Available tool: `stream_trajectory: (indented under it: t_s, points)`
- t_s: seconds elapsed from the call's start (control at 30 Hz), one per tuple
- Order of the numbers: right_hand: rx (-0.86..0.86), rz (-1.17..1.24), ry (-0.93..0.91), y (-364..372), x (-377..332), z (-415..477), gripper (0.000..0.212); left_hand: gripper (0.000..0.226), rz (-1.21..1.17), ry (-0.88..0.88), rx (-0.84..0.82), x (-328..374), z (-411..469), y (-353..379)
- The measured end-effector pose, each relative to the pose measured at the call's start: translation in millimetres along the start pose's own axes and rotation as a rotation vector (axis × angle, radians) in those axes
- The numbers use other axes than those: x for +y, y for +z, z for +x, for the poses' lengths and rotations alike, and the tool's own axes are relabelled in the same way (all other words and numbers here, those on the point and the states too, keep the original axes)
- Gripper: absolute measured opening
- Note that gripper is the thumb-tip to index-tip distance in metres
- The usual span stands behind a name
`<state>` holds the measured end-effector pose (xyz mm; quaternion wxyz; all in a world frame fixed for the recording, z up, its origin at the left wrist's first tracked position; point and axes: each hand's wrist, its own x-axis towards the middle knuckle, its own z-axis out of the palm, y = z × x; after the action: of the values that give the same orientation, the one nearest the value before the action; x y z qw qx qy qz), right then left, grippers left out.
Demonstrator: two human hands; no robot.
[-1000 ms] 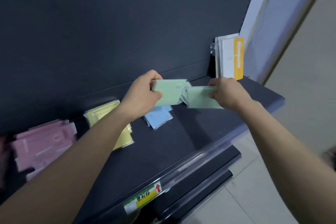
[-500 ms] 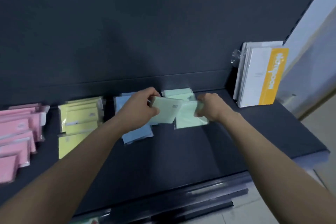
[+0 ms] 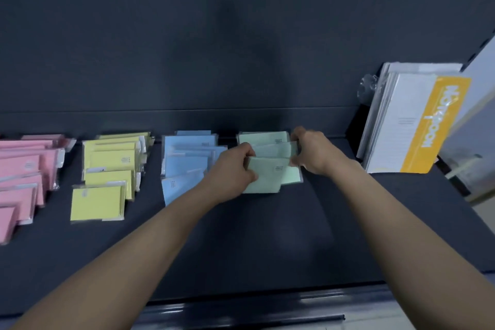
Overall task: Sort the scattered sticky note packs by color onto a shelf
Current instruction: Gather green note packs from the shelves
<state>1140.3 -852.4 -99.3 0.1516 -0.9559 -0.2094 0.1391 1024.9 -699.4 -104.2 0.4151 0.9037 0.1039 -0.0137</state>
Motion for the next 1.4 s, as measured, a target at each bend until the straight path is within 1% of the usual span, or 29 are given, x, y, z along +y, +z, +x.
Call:
stream_trajectory:
  t_s: [0.07, 0.2, 0.3, 0.4, 0.47, 0.57, 0.73, 0.8, 0.97, 1.13, 1.27, 1.4]
  points:
    - [0.027, -0.035, -0.009, -4, 7, -3, 0.039, 0.023, 0.09, -0.004, 0.013, 3, 7, 11]
    - [0.117, -0.05, -0.02, -17, 13, -8, 0.031, 0.036, 0.328, 0.0, 0.059, 3, 19, 24]
    - [0.162, -0.055, -0.062, -24, 2, -12, 0.022, 0.05, 0.455, 0.011, 0.087, 3, 23, 27]
    - [0.181, -0.055, -0.107, -28, -19, -16, 0.02, 0.059, 0.541, 0.047, 0.108, 2, 21, 21]
    - [0.179, -0.074, -0.17, -30, -39, -19, 0.022, 0.054, 0.576, 0.086, 0.176, 0, 14, 6]
    - [0.189, -0.112, -0.303, -34, -81, -25, 0.021, 0.037, 0.609, 0.124, 0.308, -6, -8, -35]
    - [0.222, -0.193, -0.555, -35, -183, -46, 0.022, 0.021, 0.667, 0.16, 0.58, -29, -74, -124]
    - [0.244, -0.211, -0.666, -33, -231, -62, 0.024, 0.019, 0.715, 0.141, 0.66, -44, -109, -160]
    - [0.275, -0.174, -0.903, -2, -357, -109, 0.024, 0.018, 0.843, -0.024, 0.826, -94, -215, -243]
    - [0.273, -0.156, -1.106, 50, -489, -170, 0.024, 0.02, 0.957, -0.189, 0.923, -148, -337, -312]
    - [0.205, -0.124, -1.268, 91, -583, -231, 0.024, 0.021, 1.005, -0.342, 0.978, -185, -439, -347]
    - [0.159, -0.087, -1.476, 132, -665, -296, 0.021, 0.021, 1.046, -0.515, 1.055, -213, -535, -368]
